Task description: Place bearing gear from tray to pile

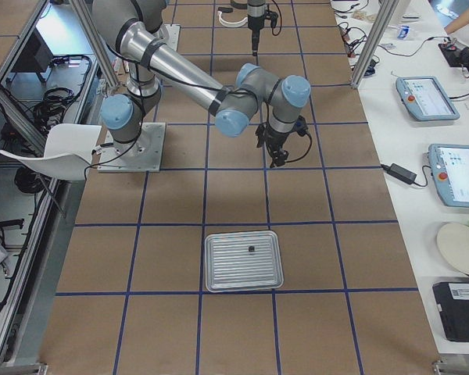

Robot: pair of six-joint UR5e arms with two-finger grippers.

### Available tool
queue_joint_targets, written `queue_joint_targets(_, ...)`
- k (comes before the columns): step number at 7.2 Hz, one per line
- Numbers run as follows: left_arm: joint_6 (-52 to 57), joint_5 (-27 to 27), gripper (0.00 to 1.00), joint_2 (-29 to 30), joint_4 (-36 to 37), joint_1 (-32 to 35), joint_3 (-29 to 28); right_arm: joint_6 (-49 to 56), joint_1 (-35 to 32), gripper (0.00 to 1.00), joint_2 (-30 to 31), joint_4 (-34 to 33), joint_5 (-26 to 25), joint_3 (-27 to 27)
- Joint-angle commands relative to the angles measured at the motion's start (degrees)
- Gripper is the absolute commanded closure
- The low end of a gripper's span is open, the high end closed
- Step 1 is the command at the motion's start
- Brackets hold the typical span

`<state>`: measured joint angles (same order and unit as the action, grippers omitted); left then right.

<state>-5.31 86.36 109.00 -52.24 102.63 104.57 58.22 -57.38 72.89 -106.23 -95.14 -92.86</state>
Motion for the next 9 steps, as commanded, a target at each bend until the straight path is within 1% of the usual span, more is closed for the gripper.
queue_joint_targets(1,-0.3,0.0,0.0,4.6,5.5,2.7,-0.3,4.8,9.1,0.0,-4.1,-10.3,-0.5,0.6)
queue_joint_targets(2,-0.5,0.0,0.0,6.1,7.1,2.8,-0.3,5.3,10.0,0.0,-4.9,-11.5,-0.4,0.0)
queue_joint_targets(3,-0.5,0.0,0.0,7.6,9.4,3.3,-0.4,6.5,13.2,0.0,-5.6,-12.0,0.0,-0.2)
queue_joint_targets(4,-0.5,0.0,0.0,9.3,11.0,3.5,-1.2,15.6,16.6,0.0,-8.1,-12.7,0.2,0.2)
queue_joint_targets(5,-0.5,0.2,0.01,10.6,11.3,3.9,-1.7,21.1,19.8,0.0,-10.6,-18.1,2.1,0.5)
queue_joint_targets(6,-0.4,0.4,0.06,11.1,11.4,4.2,-1.7,22.0,20.9,0.0,-13.1,-19.9,5.1,0.5)
queue_joint_targets(7,-0.4,0.4,0.07,11.2,11.3,4.3,-1.7,22.7,21.0,0.0,-13.6,-19.6,5.3,0.1)
queue_joint_targets(8,-0.4,0.4,0.15,11.2,11.2,4.6,-1.7,23.2,21.0,0.09,-13.7,-19.5,5.3,0.1)
queue_joint_targets(9,-0.4,0.6,0.15,11.3,11.0,5.3,-1.6,24.2,21.0,0.1,-14.2,-19.7,5.4,0.0)
